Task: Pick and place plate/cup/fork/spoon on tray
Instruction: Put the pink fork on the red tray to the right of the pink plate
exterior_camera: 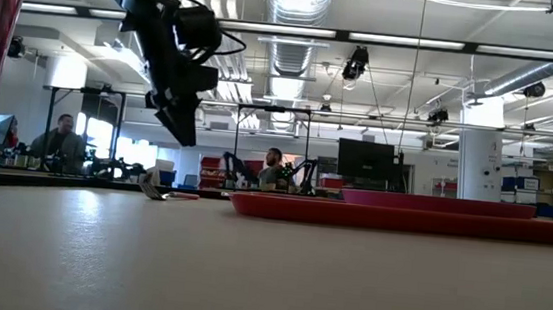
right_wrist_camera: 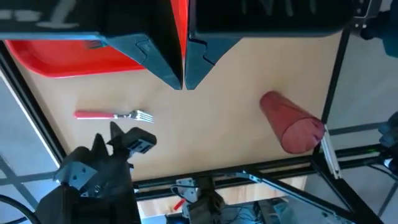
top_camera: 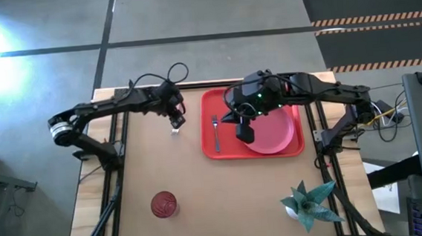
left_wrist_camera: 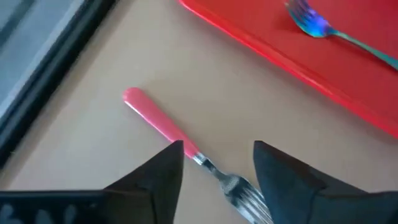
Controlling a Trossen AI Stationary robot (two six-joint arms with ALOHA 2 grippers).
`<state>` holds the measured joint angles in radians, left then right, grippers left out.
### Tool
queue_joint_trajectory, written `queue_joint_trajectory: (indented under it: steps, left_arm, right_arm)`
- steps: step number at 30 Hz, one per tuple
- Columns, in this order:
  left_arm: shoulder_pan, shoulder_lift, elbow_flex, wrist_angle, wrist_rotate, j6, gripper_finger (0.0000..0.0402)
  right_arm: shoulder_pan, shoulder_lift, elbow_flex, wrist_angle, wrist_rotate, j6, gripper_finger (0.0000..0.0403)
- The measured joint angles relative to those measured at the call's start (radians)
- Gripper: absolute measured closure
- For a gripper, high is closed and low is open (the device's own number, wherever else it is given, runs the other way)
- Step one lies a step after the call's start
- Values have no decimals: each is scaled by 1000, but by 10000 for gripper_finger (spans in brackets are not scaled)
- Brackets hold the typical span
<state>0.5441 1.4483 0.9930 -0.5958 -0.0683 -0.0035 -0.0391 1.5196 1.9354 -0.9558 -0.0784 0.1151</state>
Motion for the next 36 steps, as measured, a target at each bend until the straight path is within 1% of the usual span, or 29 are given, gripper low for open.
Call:
queue_joint_trajectory:
  steps: [4, 7, 10, 16, 20, 24, 30, 36]
  left_arm:
    - [10, 33, 10, 11, -24, -69, 190]
    - [23, 60, 20, 8, -24, -119, 181]
    - [36, 96, 22, -5, -24, -148, 180]
    - [50, 169, 26, -75, -25, -150, 179]
    - [53, 208, 26, -74, -19, -150, 179]
    - [52, 232, 47, -52, -11, -151, 179]
    - [57, 247, 57, 78, 83, -175, 179]
    - [69, 275, 48, 68, 77, -174, 179]
  right_arm:
    - [0, 1, -10, -17, 0, 1, 394]
    - [3, 2, -17, -18, 0, 3, 394]
    - [5, 2, -22, -19, 0, 8, 394]
    - [9, 3, -22, -28, 0, 8, 394]
    - [9, 3, -22, -31, 0, 8, 394]
    - [9, 3, -22, -34, 0, 6, 394]
    - [9, 3, -22, -34, 0, 18, 394]
    - [15, 2, -22, -35, -1, 18, 394]
